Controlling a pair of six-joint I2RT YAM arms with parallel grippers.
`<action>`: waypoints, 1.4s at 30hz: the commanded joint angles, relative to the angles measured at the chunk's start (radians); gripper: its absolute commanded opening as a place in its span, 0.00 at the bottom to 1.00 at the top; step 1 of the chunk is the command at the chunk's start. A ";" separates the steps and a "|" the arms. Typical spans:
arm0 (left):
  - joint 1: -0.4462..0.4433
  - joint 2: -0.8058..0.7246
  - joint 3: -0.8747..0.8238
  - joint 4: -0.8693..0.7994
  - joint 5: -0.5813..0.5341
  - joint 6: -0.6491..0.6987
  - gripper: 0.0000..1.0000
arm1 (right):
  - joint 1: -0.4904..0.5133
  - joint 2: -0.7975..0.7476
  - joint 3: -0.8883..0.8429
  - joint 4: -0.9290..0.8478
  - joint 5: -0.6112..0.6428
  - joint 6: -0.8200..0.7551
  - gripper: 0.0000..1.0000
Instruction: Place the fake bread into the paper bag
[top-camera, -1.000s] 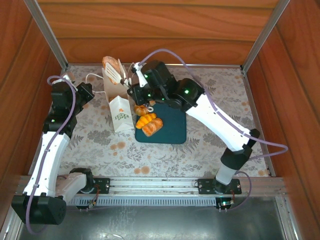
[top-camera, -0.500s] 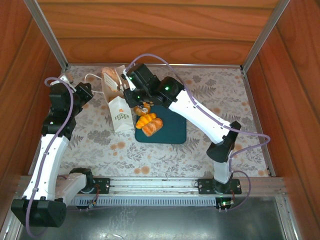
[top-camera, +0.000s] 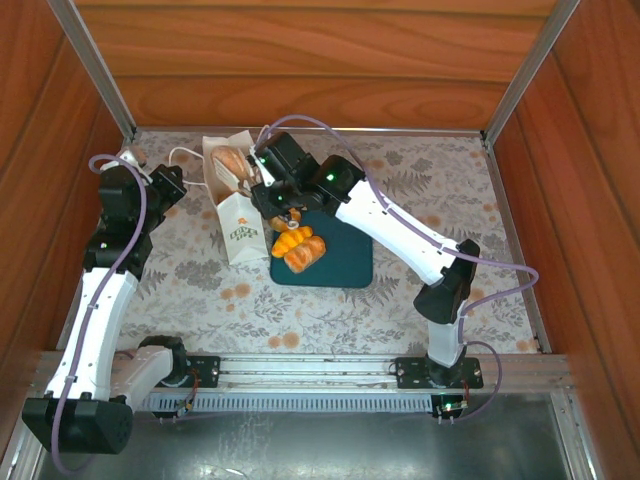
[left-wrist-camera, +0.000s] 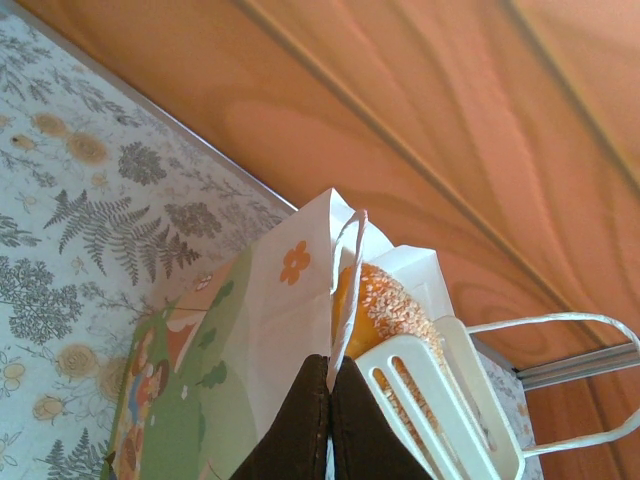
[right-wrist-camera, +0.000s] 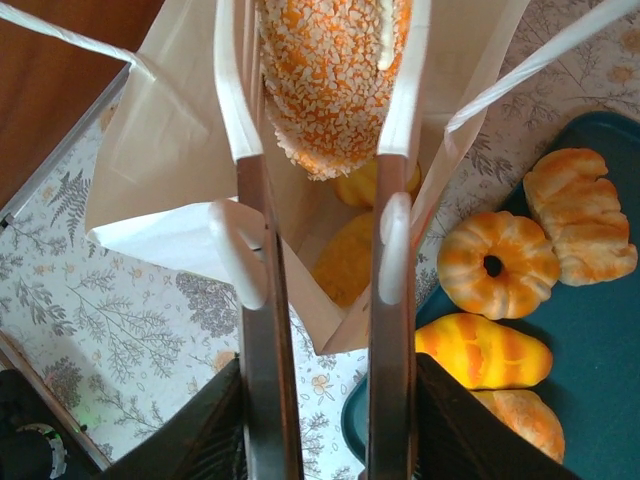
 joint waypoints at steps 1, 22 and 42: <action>0.009 0.002 0.005 0.012 -0.012 -0.013 0.00 | -0.009 -0.037 -0.015 0.050 -0.009 -0.012 0.46; 0.009 0.012 -0.002 0.013 0.002 -0.017 0.00 | -0.010 -0.086 0.049 0.048 -0.030 0.039 0.51; 0.009 0.012 -0.001 0.015 0.010 -0.016 0.00 | -0.090 -0.309 0.047 0.036 0.075 0.111 0.48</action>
